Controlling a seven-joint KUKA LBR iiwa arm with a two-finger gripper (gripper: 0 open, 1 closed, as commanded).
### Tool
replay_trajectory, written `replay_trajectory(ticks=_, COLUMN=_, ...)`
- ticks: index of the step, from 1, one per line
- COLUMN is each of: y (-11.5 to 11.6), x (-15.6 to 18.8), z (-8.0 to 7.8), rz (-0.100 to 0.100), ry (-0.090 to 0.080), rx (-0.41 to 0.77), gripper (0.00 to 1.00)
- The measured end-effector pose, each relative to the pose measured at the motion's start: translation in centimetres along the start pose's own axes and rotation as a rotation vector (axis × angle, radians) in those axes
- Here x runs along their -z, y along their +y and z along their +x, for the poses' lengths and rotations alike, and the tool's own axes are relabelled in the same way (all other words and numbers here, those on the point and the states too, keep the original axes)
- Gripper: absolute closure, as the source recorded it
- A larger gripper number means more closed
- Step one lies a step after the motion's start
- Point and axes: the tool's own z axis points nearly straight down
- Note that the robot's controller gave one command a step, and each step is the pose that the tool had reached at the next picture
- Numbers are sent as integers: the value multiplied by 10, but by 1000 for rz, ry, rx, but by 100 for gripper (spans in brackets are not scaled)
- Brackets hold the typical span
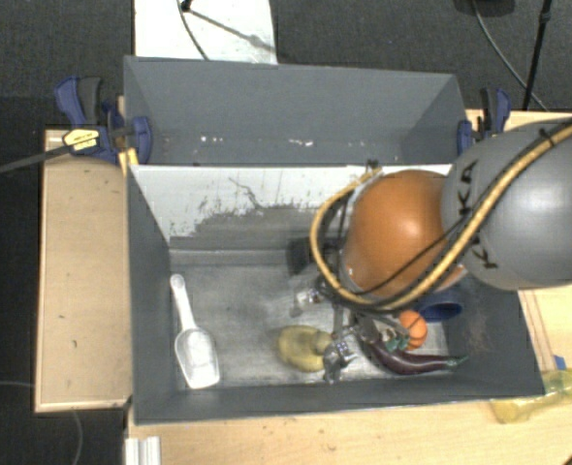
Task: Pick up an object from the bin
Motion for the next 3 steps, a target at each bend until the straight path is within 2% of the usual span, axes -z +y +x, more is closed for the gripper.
replay_trajectory(ticks=1, y=-15, x=-64, z=4, rz=2, ry=-19, rx=-110, gripper=0)
replay_trajectory(ticks=2, y=-2, x=-60, z=0, rz=5, ry=-17, rx=-58, gripper=100)
replay_trajectory(ticks=3, y=-2, x=-60, z=0, rz=5, ry=-17, rx=-58, gripper=100)
